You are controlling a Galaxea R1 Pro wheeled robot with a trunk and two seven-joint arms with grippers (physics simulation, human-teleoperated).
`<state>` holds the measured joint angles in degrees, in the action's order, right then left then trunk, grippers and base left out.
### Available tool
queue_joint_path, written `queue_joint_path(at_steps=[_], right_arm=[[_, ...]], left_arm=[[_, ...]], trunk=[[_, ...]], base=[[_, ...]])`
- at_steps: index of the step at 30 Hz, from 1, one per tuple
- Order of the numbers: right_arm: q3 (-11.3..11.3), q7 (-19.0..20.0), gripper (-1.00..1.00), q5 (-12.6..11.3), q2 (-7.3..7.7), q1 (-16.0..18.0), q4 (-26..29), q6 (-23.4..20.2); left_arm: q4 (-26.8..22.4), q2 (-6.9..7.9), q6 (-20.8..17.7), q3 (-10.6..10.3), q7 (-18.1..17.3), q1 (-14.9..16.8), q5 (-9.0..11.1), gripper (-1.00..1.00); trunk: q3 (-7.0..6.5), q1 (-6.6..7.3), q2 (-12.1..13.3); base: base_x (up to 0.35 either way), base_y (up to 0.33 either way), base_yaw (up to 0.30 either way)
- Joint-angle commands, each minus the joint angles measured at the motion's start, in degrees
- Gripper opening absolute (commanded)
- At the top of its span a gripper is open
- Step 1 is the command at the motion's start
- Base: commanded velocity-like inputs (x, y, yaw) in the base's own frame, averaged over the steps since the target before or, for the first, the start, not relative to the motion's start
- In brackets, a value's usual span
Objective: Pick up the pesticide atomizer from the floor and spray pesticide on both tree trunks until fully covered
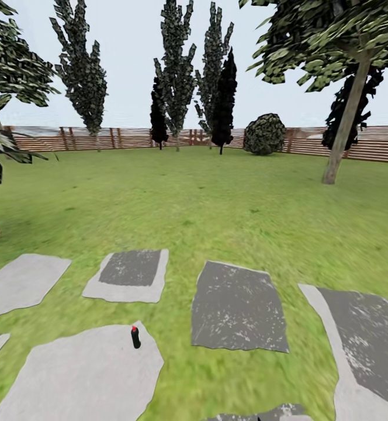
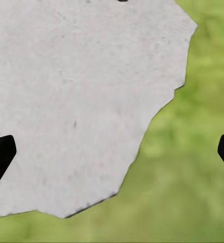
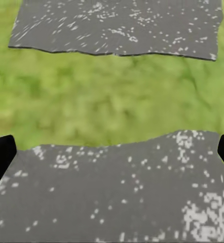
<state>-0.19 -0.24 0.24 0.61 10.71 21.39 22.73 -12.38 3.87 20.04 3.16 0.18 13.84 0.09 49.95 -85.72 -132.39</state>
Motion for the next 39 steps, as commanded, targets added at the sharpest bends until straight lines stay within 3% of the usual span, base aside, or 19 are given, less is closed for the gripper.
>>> queue_joint_path(at_steps=[1, 14, 27, 39], right_arm=[[-0.02, -0.02, 1.00, 0.03, 0.01, 0.02, -0.02, 0.18], [-0.04, -0.02, 1.00, 0.03, 0.01, 0.02, -0.02, 0.16], [-0.08, -0.02, 1.00, 0.03, 0.01, 0.02, 0.00, 0.15], [-0.04, -0.02, 1.00, 0.03, 0.01, 0.02, -0.03, 0.14]], left_arm=[[0.07, -0.05, 0.18, 0.18, -0.03, 0.05, 0.00, 1.00], [0.07, -0.08, 0.21, 0.18, -0.01, 0.07, 0.00, 1.00], [0.07, -0.08, 0.25, 0.18, -0.05, 0.07, -0.04, 1.00], [0.07, -0.09, 0.24, 0.18, -0.04, 0.06, 0.00, 1.00]], trunk=[[0.06, -0.02, -0.02], [0.06, -0.02, -0.02], [0.06, -0.02, -0.02], [0.06, -0.02, -0.02]], base=[[0.334, 0.000, 0.277], [0.331, 0.050, 0.085], [0.293, 0.182, -0.160], [0.082, 0.006, 0.060]])
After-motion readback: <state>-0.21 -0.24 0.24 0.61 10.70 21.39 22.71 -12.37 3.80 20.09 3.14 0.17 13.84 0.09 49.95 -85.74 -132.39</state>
